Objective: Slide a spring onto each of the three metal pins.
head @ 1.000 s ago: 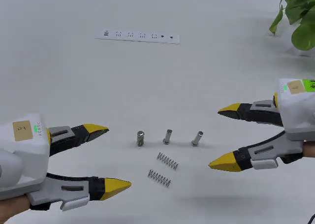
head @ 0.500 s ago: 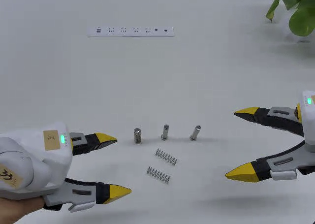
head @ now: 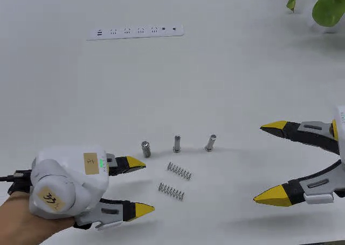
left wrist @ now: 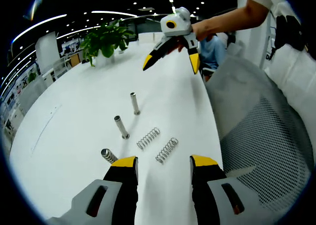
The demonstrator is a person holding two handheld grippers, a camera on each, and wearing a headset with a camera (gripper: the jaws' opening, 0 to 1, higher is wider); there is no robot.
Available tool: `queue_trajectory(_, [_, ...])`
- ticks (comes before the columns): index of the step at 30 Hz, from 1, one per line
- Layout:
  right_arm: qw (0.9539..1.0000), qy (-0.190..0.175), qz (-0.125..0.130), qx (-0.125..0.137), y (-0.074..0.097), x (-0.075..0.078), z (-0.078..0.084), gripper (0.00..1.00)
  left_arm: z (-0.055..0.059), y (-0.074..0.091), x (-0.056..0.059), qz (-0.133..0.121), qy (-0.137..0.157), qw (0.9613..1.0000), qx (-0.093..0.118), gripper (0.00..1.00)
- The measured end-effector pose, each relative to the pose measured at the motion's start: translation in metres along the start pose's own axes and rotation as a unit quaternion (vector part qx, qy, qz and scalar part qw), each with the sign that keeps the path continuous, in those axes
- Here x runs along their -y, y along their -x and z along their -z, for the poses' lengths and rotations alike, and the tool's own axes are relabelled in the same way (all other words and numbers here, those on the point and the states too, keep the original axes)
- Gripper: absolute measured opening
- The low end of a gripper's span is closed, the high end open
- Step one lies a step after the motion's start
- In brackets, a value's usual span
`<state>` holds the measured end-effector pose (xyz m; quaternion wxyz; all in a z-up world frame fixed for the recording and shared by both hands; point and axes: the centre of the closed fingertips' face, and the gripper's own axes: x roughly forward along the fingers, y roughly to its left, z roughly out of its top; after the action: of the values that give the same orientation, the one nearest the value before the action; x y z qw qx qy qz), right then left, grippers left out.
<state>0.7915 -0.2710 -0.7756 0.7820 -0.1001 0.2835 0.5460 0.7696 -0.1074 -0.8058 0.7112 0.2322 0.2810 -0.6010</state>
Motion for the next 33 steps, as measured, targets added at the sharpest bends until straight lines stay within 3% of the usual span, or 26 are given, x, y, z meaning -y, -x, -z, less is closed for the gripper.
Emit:
queue_trajectory(10, [0.9999, -0.007, 0.011, 0.009, 0.005, 0.003, 0.003, 0.89, 0.010, -0.028, 0.002, 0.021, -0.033, 0.9988, -0.030, 0.31])
queue_trajectory(13, [0.9998, -0.008, 0.013, 0.009, 0.006, 0.004, 0.004, 0.89, 0.014, -0.034, 0.001, 0.020, -0.055, 0.9973, -0.044, 0.26])
queue_trajectory(17, [0.9998, -0.010, 0.014, 0.011, 0.006, 0.004, 0.004, 0.88, 0.017, -0.042, 0.001, 0.024, -0.059, 0.9967, -0.051, 0.23])
queue_trajectory(33, [0.9997, -0.013, 0.018, 0.010, 0.006, 0.002, 0.006, 0.88, 0.027, -0.052, 0.003, 0.038, -0.077, 0.9931, -0.079, 0.16])
